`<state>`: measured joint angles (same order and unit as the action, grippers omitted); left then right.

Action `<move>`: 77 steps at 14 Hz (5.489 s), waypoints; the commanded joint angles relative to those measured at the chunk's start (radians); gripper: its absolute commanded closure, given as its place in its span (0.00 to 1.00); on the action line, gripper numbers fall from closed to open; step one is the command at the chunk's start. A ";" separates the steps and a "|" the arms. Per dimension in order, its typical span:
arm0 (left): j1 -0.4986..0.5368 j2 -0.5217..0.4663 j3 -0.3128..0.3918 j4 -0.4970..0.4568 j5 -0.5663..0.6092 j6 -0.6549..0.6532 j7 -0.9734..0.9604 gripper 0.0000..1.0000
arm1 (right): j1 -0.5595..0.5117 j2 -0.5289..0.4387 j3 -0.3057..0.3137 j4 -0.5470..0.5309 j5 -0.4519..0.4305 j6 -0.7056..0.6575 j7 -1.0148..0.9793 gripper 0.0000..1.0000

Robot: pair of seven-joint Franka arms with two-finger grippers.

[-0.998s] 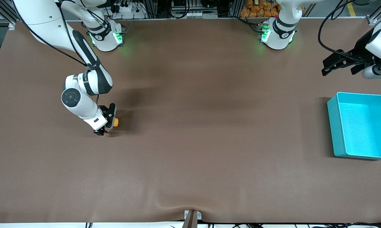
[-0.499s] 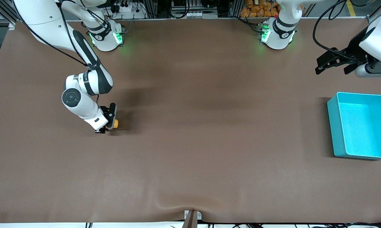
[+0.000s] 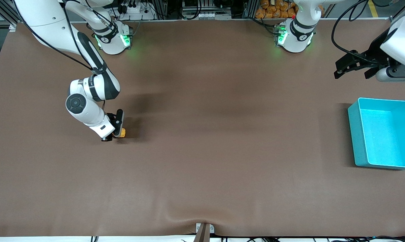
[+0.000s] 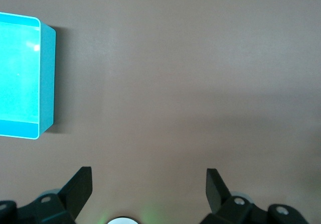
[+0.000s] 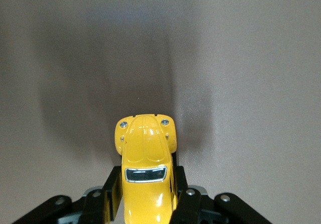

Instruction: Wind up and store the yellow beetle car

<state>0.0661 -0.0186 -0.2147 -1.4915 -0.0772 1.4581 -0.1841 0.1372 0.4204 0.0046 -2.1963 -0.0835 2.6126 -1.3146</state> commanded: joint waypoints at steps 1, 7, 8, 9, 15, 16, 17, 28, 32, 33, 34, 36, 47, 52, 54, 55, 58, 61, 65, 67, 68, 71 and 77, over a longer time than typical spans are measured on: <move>0.001 0.000 0.000 0.013 -0.019 0.001 -0.006 0.00 | -0.016 0.011 0.000 0.000 -0.005 -0.008 -0.011 1.00; 0.003 0.000 0.000 0.013 -0.019 0.001 -0.006 0.00 | -0.083 0.021 -0.002 -0.006 -0.010 -0.016 -0.046 1.00; 0.003 0.000 0.000 0.013 -0.019 0.001 -0.006 0.00 | -0.091 0.021 -0.003 -0.006 -0.012 -0.019 -0.054 1.00; 0.001 0.000 0.000 0.013 -0.019 0.001 -0.006 0.00 | -0.093 0.021 -0.005 -0.008 -0.015 -0.022 -0.063 1.00; 0.001 -0.001 -0.002 0.013 -0.018 0.001 -0.006 0.00 | -0.159 0.043 -0.009 -0.005 -0.024 -0.019 -0.138 1.00; 0.000 -0.001 -0.002 0.013 -0.018 0.001 -0.006 0.00 | -0.169 0.043 -0.011 -0.005 -0.025 -0.019 -0.146 1.00; 0.000 -0.001 -0.002 0.013 -0.018 0.001 -0.006 0.00 | -0.183 0.044 -0.009 -0.005 -0.025 -0.019 -0.162 1.00; 0.003 -0.001 -0.025 0.013 -0.018 0.001 -0.008 0.00 | -0.326 0.067 -0.009 0.001 -0.116 -0.006 -0.236 1.00; 0.003 -0.001 -0.025 0.013 -0.019 0.001 -0.006 0.00 | -0.366 0.075 -0.009 0.006 -0.136 -0.005 -0.247 1.00; 0.003 -0.001 -0.025 0.013 -0.018 0.001 -0.006 0.00 | -0.378 0.075 -0.009 0.007 -0.142 -0.005 -0.262 1.00; 0.003 -0.001 -0.025 0.013 -0.019 0.001 -0.006 0.00 | -0.393 0.077 -0.009 0.010 -0.142 -0.005 -0.268 1.00; 0.003 -0.001 -0.025 0.013 -0.018 0.001 -0.006 0.00 | -0.409 0.077 -0.009 0.015 -0.142 -0.006 -0.275 1.00; 0.003 -0.001 -0.025 0.013 -0.019 0.001 -0.008 0.00 | -0.467 0.095 -0.008 0.043 -0.140 -0.008 -0.333 0.82; 0.003 -0.004 -0.025 0.013 -0.019 0.001 -0.008 0.00 | -0.508 0.078 0.006 0.179 -0.101 -0.200 -0.387 0.00; 0.003 -0.006 -0.026 0.013 -0.019 -0.001 -0.008 0.00 | -0.515 0.054 0.006 0.217 -0.047 -0.290 -0.417 0.00; 0.003 -0.006 -0.025 0.013 -0.019 0.001 -0.008 0.00 | -0.521 0.037 0.006 0.221 -0.020 -0.305 -0.440 0.00; 0.003 -0.004 -0.025 0.013 -0.019 0.001 -0.008 0.00 | -0.541 0.021 0.008 0.240 -0.007 -0.312 -0.483 0.00; 0.003 -0.004 -0.025 0.013 -0.022 0.001 -0.008 0.00 | -0.542 0.023 0.006 0.309 0.022 -0.417 -0.485 0.00; 0.003 -0.004 -0.025 0.013 -0.019 0.001 -0.008 0.00 | -0.516 0.023 0.008 0.469 0.059 -0.589 -0.470 0.00; 0.003 -0.004 -0.025 0.013 -0.019 -0.001 -0.008 0.00 | -0.496 0.021 0.014 0.530 0.061 -0.634 -0.441 0.00; 0.003 -0.004 -0.025 0.013 -0.022 0.001 -0.006 0.00 | -0.496 0.020 0.026 0.561 0.061 -0.655 -0.418 0.00; 0.003 -0.004 -0.025 0.013 -0.019 0.001 -0.008 0.00 | -0.479 0.020 0.032 0.665 0.061 -0.753 -0.345 0.00; 0.004 -0.004 -0.025 0.013 -0.019 0.001 -0.008 0.00 | -0.461 -0.026 0.072 0.711 0.061 -0.769 -0.221 0.00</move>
<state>0.0656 -0.0187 -0.2383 -1.4872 -0.0773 1.4590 -0.1841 -0.3264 0.4305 0.0596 -1.4910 -0.0342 1.8639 -1.5933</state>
